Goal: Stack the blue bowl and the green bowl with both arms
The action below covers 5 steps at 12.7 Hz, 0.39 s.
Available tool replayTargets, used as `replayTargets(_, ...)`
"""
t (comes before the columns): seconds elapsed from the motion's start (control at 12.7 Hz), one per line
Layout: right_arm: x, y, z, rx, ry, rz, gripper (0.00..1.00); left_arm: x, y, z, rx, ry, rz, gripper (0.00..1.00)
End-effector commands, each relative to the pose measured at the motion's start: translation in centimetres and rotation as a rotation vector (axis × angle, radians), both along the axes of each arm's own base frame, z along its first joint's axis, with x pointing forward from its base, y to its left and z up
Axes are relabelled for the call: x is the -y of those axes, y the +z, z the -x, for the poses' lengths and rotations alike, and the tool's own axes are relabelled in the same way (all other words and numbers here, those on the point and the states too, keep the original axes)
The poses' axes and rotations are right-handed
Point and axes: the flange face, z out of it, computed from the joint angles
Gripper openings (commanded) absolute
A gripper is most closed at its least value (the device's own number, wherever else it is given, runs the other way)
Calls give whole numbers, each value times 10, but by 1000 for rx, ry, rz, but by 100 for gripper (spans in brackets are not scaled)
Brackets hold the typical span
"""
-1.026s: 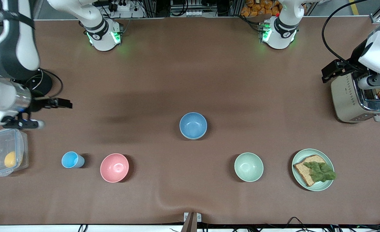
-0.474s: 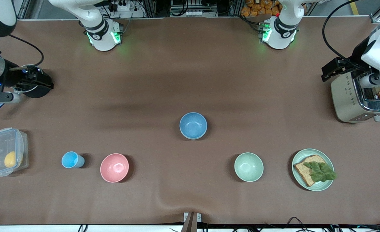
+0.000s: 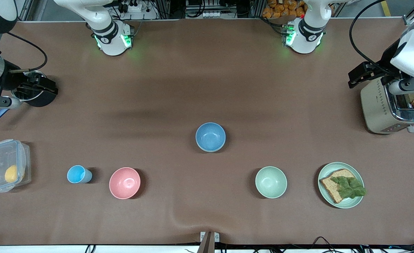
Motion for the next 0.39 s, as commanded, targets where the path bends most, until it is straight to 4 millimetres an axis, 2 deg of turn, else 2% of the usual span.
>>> replayTargets(0.0,1,4,2,24,-10,20,100,-6,10,9,-15,-20,1,100)
replayTargets(0.08,0,7,-2,37,-10,21,100,-10,11,9,-17,-41,0,100)
replayTargets(0.24,4,6,-5,49,-4,19,100,-36,11,8,-25,-7,8,100)
replayTargets(0.32,4,6,-5,51,-4,18,100,-36,10,8,-32,-8,3,100)
